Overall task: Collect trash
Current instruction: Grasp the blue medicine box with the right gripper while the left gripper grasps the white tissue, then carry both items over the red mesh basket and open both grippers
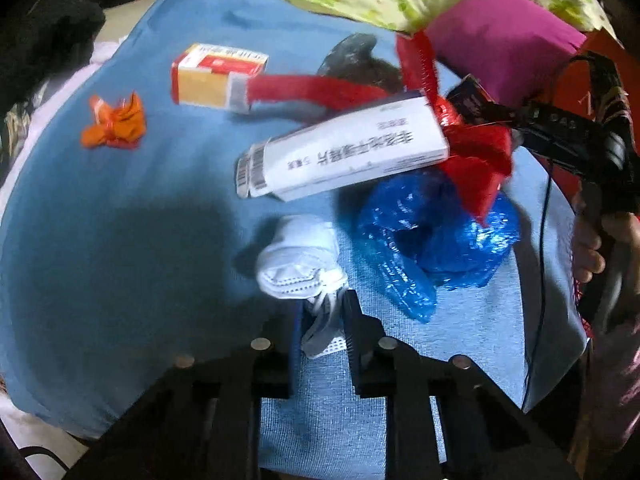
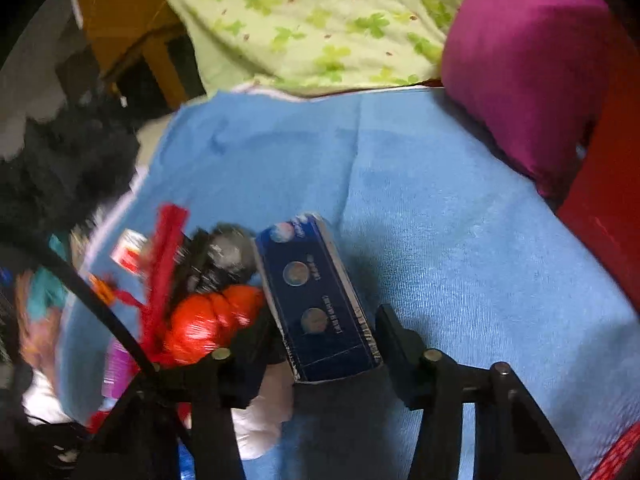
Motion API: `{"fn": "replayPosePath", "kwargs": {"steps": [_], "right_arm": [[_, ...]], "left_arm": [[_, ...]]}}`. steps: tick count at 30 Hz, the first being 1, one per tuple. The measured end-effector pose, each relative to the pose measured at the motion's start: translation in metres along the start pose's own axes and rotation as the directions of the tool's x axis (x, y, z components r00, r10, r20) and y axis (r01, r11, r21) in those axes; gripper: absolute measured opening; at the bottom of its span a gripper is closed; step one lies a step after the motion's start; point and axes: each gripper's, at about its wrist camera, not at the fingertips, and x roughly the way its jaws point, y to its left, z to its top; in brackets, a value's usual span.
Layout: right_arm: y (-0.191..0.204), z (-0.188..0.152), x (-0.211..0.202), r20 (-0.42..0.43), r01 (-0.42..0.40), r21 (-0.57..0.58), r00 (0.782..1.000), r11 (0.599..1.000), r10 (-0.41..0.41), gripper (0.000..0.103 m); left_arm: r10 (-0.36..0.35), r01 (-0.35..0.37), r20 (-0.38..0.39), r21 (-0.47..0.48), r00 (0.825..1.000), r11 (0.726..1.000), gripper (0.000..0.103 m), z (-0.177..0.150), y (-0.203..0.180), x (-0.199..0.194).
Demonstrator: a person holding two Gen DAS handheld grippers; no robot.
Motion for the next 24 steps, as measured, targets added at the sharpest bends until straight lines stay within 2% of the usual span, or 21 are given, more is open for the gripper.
{"fn": "replayPosePath", "kwargs": {"steps": [1,3,7,12,20,24], "right_arm": [[-0.001,-0.001,-0.007,0.006,-0.007,0.004,1.000,1.000,0.007,0.041],[0.000,-0.005,-0.026,0.027,-0.031,0.009,0.999,0.999,0.031,0.041],[0.004,-0.009,-0.051,0.047,-0.010,-0.024,0.999,1.000,0.011,0.033],[-0.005,-0.017,-0.063,0.048,-0.041,0.016,0.998,0.999,0.040,0.033],[-0.012,-0.026,-0.058,0.040,-0.062,0.037,0.997,0.997,0.061,0.032],[-0.004,-0.031,-0.084,0.089,-0.070,0.030,0.994,0.997,0.068,0.032]], "left_arm": [[-0.004,0.004,0.008,0.001,1.000,1.000,0.018,-0.001,-0.001,-0.002],[-0.004,0.004,0.024,-0.003,1.000,1.000,0.017,-0.004,0.000,-0.008],[-0.001,0.001,0.044,-0.022,0.999,1.000,0.016,-0.009,0.005,-0.019],[0.001,0.000,0.079,-0.019,0.997,1.000,0.016,-0.015,0.006,-0.036],[-0.002,0.002,0.113,0.002,0.994,1.000,0.016,-0.011,0.006,-0.056],[-0.019,0.014,0.141,0.036,0.990,0.999,0.016,-0.009,-0.007,-0.068]]}}
